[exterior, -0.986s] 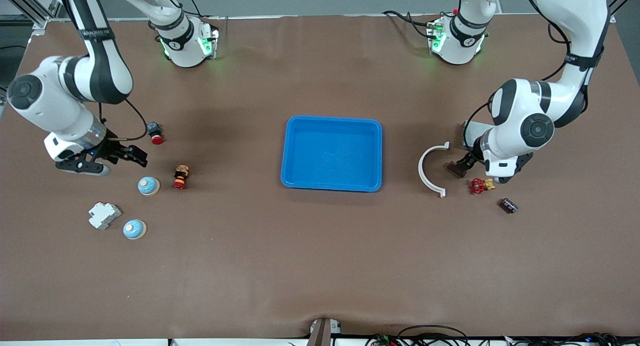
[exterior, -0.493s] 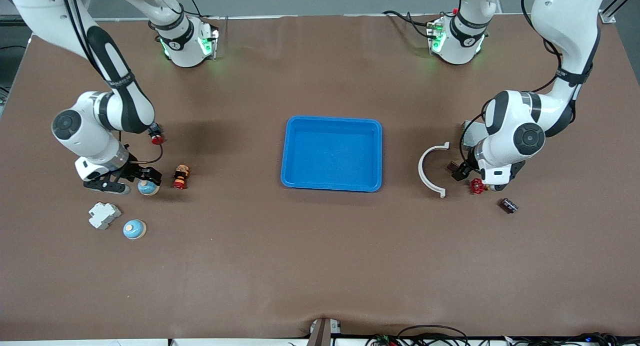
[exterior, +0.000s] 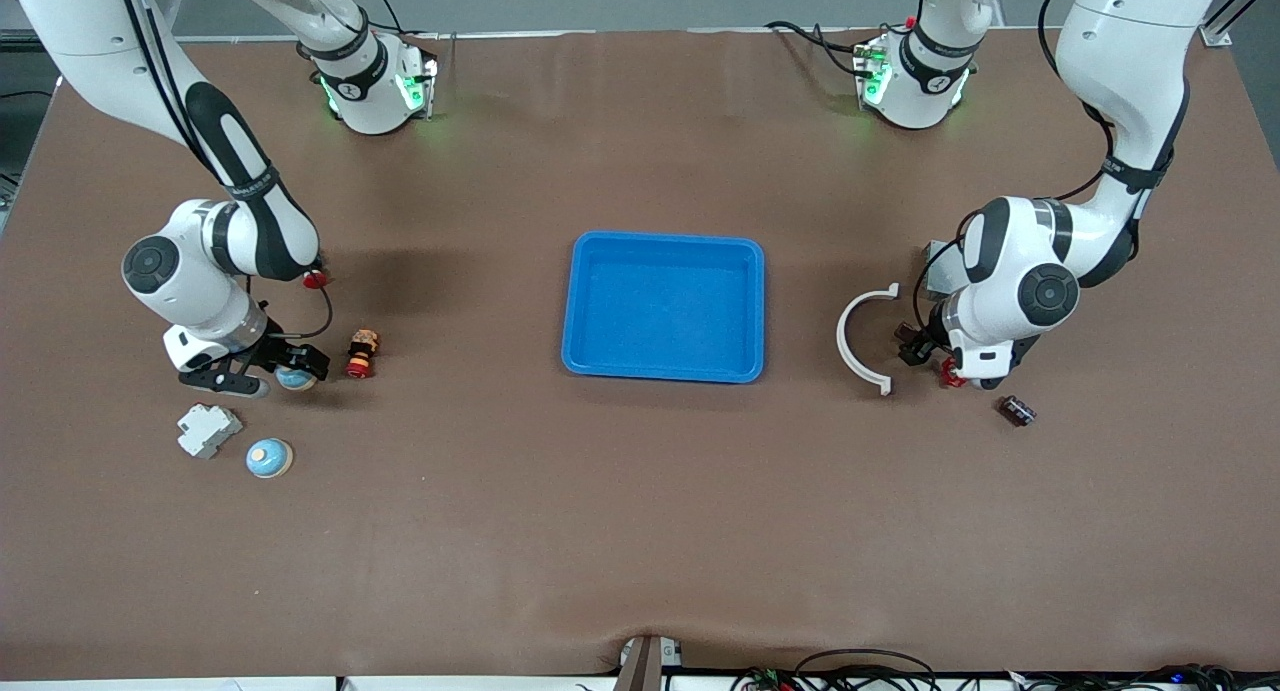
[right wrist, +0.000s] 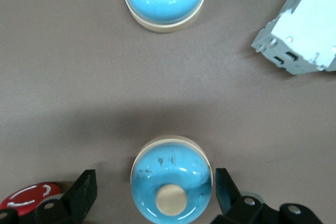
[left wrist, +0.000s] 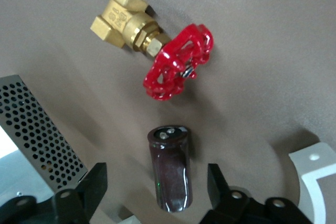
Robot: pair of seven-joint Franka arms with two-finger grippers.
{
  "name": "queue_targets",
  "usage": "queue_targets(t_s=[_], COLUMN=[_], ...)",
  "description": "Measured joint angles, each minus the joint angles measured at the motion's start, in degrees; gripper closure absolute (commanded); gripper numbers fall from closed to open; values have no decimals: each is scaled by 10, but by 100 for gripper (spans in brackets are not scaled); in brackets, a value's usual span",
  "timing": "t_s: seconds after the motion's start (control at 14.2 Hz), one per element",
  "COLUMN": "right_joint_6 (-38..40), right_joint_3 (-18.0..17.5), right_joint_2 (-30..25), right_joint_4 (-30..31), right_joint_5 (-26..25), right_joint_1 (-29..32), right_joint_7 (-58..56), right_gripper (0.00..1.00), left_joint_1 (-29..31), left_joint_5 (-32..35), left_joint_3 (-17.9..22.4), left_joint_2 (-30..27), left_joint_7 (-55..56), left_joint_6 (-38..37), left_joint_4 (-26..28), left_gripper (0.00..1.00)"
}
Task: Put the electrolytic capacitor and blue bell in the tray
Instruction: 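Lift the capacitor with the left gripper while the right gripper grasps the bell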
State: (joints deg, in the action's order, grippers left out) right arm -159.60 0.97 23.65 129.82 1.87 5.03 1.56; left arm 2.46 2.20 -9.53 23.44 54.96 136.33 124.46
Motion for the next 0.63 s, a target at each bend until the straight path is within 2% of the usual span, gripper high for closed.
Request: queue_targets(t_s=[0.07, 0.14, 0.21, 0.63], right_joint_6=[0, 0, 0, -1], right_joint_3=[0, 0, 0, 1], right_joint_2=[0, 1, 2, 11], right_joint_4=[-2, -3, -3, -4], right_joint_5=[0, 0, 0, 0], right_joint_1=[0, 1, 1, 1], right_joint_7=[0, 0, 0, 0], right_gripper=[0, 0, 0, 0], left_joint_1=[0, 0, -1, -1], left_joint_5=[0, 0, 0, 0], left_joint_3=[0, 0, 0, 0], left_joint_2=[3, 7, 12, 18], left_joint_7=[0, 0, 0, -8], left_joint_6=[7, 12, 17, 25], left_joint_4=[-3, -7, -9, -20], left_gripper=[69, 89, 100, 100])
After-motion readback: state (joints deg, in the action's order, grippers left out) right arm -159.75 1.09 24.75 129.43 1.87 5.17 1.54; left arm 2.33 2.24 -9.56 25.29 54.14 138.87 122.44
